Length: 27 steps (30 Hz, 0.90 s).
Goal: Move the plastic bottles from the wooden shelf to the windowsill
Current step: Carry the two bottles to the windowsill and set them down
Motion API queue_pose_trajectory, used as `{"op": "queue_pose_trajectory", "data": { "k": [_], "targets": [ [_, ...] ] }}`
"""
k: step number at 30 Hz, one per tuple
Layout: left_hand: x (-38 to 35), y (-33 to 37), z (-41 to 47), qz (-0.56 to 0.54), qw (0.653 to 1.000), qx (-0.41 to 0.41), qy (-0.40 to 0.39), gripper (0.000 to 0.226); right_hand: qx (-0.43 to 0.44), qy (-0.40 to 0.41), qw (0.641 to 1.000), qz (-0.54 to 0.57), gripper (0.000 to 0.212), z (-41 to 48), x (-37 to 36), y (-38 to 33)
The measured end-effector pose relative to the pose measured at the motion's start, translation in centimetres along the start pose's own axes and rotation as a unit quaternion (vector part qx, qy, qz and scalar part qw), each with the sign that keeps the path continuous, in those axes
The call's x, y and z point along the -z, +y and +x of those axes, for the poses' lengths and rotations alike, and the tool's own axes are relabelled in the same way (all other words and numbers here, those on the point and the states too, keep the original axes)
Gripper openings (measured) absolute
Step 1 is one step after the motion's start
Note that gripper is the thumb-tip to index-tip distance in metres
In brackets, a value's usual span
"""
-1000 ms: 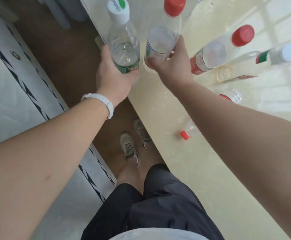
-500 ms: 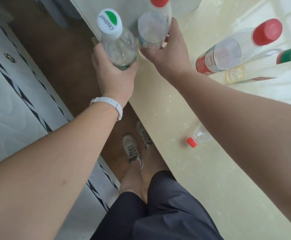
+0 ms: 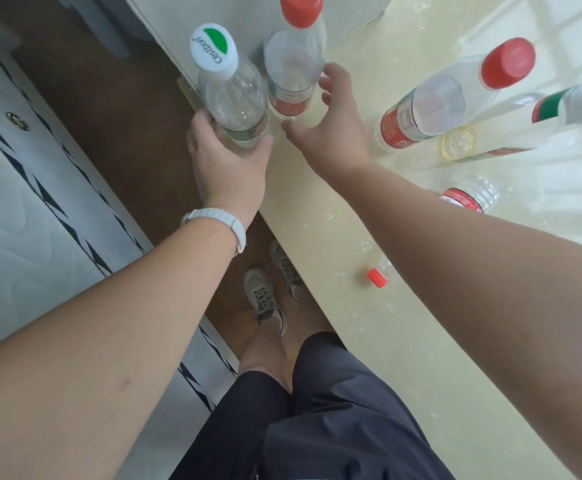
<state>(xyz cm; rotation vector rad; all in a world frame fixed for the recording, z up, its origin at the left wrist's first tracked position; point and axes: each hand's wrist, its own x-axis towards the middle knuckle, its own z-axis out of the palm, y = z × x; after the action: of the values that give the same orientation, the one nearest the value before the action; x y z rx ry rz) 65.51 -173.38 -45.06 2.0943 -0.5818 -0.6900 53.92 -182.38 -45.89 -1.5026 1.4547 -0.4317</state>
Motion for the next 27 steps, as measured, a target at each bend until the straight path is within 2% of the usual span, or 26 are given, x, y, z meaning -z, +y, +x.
{"op": "queue_pose_trajectory", "data": {
  "k": [2,7,11,18,22,27],
  "targets": [
    [0.7,0.1,-0.9,0.017,1.000,-0.005,-0.010,0.065,-0.007,0.011,1.000,-0.029,0.076,-1.1,0.6,0.6],
    [2.6,0.1,-4.3,0.081,0.994,-0.025,-0.076,0.057,-0.001,0.023,0.997,-0.079,0.055,-5.4,3.3,0.9],
    [4.0,0.8,-6.5,0.145,0.976,-0.083,-0.140,0.051,0.035,0.034,0.983,-0.175,0.049,-9.1,5.9,0.3],
    [3.6,5.2,-7.6,0.302,0.888,-0.249,-0.243,0.054,0.032,0.094,0.951,-0.294,0.051,-13.6,11.5,0.4],
    [2.2,7.8,-7.7,0.351,0.843,-0.316,-0.257,0.057,-0.001,0.118,0.934,-0.336,0.053,-15.0,14.3,0.8],
    [0.4,10.6,-7.7,0.380,0.810,-0.359,-0.265,0.060,-0.046,0.159,0.923,-0.347,0.052,-15.7,17.1,1.5]
  ]
}}
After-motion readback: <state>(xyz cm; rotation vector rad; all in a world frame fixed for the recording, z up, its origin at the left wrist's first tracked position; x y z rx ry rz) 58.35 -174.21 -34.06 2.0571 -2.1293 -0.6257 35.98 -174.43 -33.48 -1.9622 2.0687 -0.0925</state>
